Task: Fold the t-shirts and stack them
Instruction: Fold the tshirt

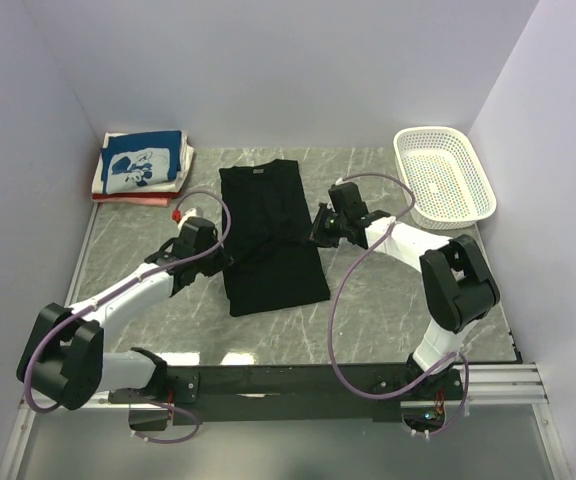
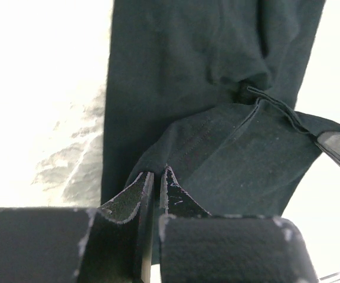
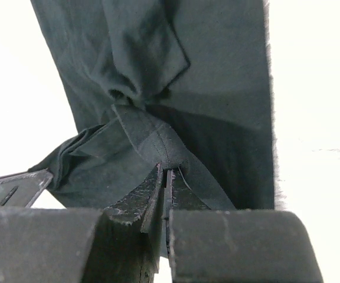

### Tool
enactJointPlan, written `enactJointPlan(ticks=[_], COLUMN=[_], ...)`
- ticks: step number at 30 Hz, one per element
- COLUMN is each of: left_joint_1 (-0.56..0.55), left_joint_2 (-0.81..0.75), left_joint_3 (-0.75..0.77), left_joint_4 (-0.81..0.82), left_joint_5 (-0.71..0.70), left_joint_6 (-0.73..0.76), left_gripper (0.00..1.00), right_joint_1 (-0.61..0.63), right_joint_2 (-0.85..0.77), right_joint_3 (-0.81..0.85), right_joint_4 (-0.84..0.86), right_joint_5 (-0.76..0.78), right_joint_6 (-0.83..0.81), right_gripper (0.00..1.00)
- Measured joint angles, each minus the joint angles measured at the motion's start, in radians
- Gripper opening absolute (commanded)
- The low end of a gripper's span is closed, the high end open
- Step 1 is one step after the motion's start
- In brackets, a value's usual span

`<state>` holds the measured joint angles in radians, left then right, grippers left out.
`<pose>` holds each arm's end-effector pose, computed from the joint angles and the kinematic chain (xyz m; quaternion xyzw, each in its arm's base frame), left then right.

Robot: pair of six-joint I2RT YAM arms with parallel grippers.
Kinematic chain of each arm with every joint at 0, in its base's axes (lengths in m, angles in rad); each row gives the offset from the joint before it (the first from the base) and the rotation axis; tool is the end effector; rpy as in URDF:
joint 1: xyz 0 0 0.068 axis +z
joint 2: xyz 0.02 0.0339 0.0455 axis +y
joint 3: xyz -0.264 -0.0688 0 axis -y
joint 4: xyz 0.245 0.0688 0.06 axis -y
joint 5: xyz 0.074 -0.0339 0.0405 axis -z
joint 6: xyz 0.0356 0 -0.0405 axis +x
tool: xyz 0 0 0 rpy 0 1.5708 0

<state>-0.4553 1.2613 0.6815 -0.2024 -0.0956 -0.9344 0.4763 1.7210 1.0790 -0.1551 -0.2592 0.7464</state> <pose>0.2306 -0.1091 0.2038 -0.2366 0.8915 -0.2118 0.3230 0.3223 0.1766 0.1983 0.0753 0.9165 0.3127 0.2376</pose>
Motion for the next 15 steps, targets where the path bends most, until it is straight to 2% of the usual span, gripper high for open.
enactJointPlan(ticks=[7,11,13,14,15], left_joint_1=[0.037,0.070,0.093,0.106,0.117], left_joint_2=[0.056,0.118,0.168,0.195,0.222], left_joint_3=[0.054,0.074,0.097,0.112,0.129], left_joint_4=[0.034,0.072,0.084,0.090,0.092], left_joint_5=[0.043,0.072,0.092,0.106,0.117], left_joint_6=[0.036,0.058,0.070,0.079,0.085], left_gripper=[0.01,0.07,0.19,0.25,0.42], right_joint_1=[-0.048,-0.068,-0.077,-0.082,-0.087], right_joint_2=[0.003,0.056,0.092,0.105,0.118], right_joint_3=[0.002,0.046,0.068,0.075,0.082], right_joint_4=[0.016,0.030,0.042,0.048,0.049], right_joint_5=[-0.024,-0.043,-0.056,-0.063,-0.070], right_joint_6=[0.003,0.007,0.008,0.009,0.010], right_gripper=[0.00,0.01,0.11,0.24,0.29])
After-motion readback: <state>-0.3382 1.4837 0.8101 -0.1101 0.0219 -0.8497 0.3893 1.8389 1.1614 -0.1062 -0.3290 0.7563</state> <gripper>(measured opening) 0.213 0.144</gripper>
